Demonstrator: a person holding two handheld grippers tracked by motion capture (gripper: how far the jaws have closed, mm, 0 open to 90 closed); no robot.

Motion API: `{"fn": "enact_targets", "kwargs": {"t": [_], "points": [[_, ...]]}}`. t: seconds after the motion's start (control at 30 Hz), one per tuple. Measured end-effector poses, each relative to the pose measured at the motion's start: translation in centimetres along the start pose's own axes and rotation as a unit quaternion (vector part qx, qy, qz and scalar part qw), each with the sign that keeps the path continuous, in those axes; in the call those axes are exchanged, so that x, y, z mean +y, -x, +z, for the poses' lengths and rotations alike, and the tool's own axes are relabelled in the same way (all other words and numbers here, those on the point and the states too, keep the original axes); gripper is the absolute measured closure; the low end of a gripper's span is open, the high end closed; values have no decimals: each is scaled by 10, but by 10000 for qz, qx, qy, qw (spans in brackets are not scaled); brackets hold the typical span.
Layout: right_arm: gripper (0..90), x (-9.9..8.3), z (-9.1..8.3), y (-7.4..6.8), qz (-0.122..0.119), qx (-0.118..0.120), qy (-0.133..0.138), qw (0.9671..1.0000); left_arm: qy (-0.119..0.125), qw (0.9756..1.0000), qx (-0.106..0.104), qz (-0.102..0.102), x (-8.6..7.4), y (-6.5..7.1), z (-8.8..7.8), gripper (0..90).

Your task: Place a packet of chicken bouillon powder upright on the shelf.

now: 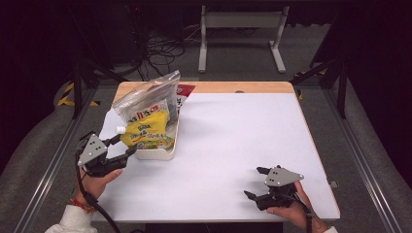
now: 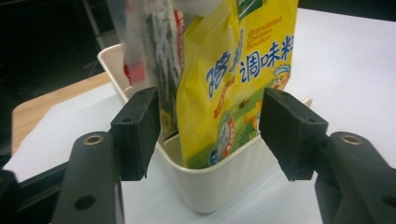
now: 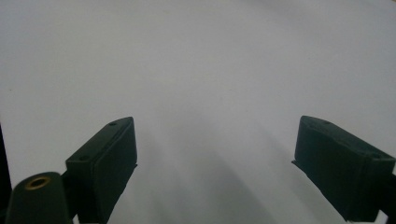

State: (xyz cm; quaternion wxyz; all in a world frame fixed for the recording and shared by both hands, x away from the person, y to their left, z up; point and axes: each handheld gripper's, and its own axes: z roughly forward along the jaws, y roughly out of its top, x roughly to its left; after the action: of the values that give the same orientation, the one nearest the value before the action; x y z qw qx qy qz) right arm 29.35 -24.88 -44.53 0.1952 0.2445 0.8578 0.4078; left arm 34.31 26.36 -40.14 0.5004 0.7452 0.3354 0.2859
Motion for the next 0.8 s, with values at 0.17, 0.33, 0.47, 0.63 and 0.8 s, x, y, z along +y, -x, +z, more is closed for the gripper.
{"fn": "enact_targets", "kwargs": {"t": [0.17, 0.33, 0.47, 0.63, 0.8], "points": [[130, 0, -1, 1, 9, -21, 3, 10000, 99, 9999, -28, -79, -3, 2, -5, 341], [130, 0, -1, 1, 9, -19, 3, 10000, 29, 9999, 47, -151, -5, 7, -6, 246], [130, 0, 0, 2, 10, -14, 1, 10000, -16, 9998, 51, -182, -6, 10, -6, 187], [130, 0, -1, 3, 21, -16, 7, 10000, -33, 9997, -84, -223, -8, 16, -5, 112], [129, 0, 0, 3, 12, -13, -1, 10000, -86, 9997, -126, -190, -9, 22, -6, 74]]}}
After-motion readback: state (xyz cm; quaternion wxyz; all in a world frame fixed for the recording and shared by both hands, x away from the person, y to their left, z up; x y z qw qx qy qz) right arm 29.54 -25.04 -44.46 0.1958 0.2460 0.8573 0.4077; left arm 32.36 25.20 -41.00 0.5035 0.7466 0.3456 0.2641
